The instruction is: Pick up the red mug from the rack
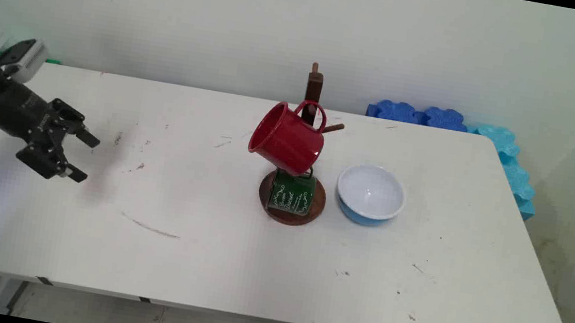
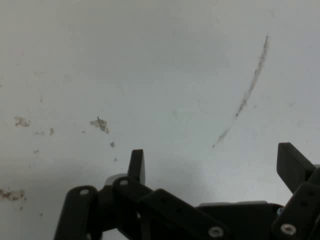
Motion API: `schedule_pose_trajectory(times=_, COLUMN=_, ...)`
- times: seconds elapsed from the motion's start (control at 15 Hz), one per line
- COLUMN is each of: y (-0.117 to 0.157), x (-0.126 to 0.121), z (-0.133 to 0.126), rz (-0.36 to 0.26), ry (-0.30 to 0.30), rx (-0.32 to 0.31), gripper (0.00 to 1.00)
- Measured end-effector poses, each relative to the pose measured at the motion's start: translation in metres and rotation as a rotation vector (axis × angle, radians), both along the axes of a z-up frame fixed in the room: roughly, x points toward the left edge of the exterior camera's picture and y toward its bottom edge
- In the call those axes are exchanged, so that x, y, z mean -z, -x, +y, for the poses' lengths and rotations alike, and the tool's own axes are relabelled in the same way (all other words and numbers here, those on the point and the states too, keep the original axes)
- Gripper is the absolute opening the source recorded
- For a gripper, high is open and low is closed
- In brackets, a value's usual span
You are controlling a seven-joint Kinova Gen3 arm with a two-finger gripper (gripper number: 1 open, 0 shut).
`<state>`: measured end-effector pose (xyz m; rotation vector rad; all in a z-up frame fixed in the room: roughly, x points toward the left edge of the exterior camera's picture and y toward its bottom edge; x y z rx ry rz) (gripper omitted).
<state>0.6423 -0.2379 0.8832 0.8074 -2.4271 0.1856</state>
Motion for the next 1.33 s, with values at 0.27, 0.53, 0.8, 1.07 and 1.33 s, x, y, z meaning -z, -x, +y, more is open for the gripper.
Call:
schedule_pose_trajectory(times=0.27, y=0.004, x=-0.005, z=-0.002, rz=0.011, ry=0.006, rx=-0.003, gripper=1.0)
schedule_pose_trajectory(times=0.53, y=0.011, x=-0.014, z=-0.004, rz=0.031, ry=0.013, rx=-0.01, gripper=1.0)
schedule_pose_trajectory(times=0.8, y=0.025, x=-0.027, z=-0.005, rz=0.067, ry=0.022, rx=-0.019, gripper=1.0)
schedule_pose_trajectory(times=1.07, y=0.043, x=-0.042, z=-0.007, rz=0.113, ry=0.034, rx=-0.023, gripper=1.0)
schedule_pose_trajectory(times=1.33, y=0.061, x=-0.054, z=-0.009, rz=0.156, ry=0.045, rx=-0.026, gripper=1.0)
